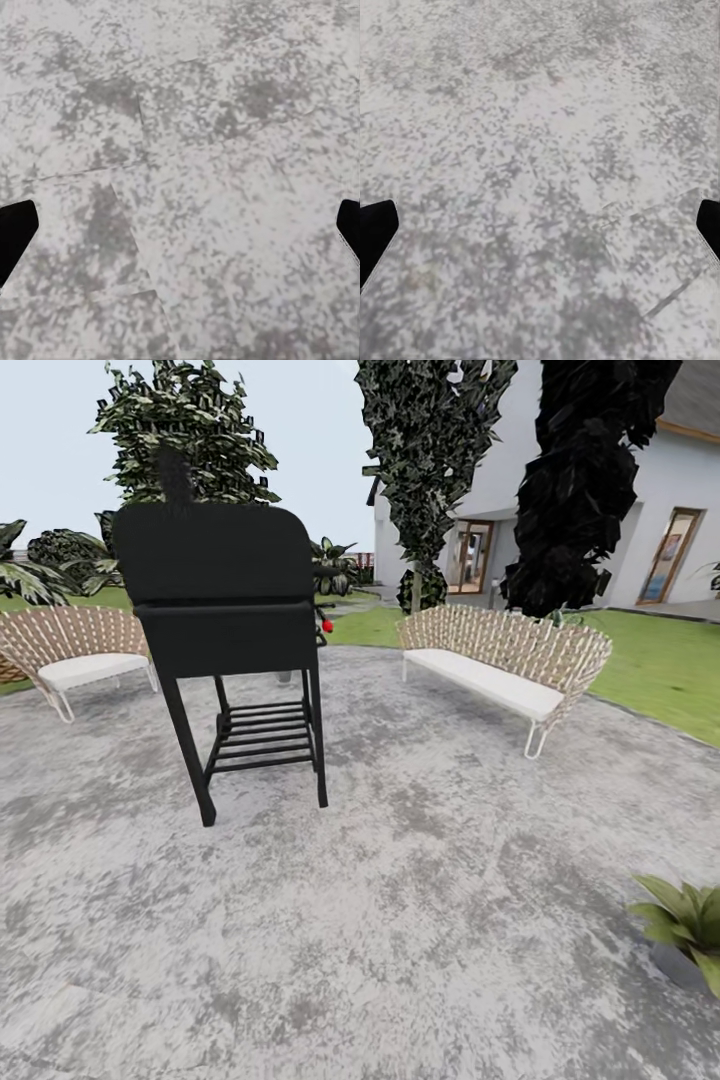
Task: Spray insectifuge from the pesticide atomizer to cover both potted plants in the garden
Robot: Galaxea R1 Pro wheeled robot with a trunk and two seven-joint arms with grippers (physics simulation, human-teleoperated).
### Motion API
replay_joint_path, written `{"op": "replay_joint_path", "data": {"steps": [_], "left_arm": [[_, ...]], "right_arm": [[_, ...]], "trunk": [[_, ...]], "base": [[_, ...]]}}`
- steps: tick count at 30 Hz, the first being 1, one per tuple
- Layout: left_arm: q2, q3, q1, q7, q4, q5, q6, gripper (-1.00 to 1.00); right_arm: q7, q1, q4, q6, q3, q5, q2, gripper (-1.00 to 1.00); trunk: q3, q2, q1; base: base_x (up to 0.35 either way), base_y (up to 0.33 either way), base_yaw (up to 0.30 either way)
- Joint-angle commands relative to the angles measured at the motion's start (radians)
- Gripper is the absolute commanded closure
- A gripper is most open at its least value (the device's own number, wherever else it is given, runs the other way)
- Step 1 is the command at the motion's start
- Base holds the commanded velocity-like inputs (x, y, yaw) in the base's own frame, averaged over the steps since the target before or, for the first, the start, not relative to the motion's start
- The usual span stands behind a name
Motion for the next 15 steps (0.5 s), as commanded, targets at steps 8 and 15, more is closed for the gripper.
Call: {"op": "replay_joint_path", "data": {"steps": [8,15], "left_arm": [[-0.004,-0.012,-0.001,-0.001,0.001,-0.004,-0.003,-1.00],[-0.003,-0.011,-0.002,-0.001,-0.002,-0.004,-0.004,-1.00]], "right_arm": [[0.000,-0.001,0.000,-0.003,-0.002,0.001,0.000,-1.00],[0.000,-0.001,0.000,-0.003,-0.002,0.001,0.000,-1.00]], "trunk": [[-0.001,0.000,0.000],[-0.001,0.000,0.000]], "base": [[0.340,0.001,0.000],[0.290,0.015,0.000]]}}
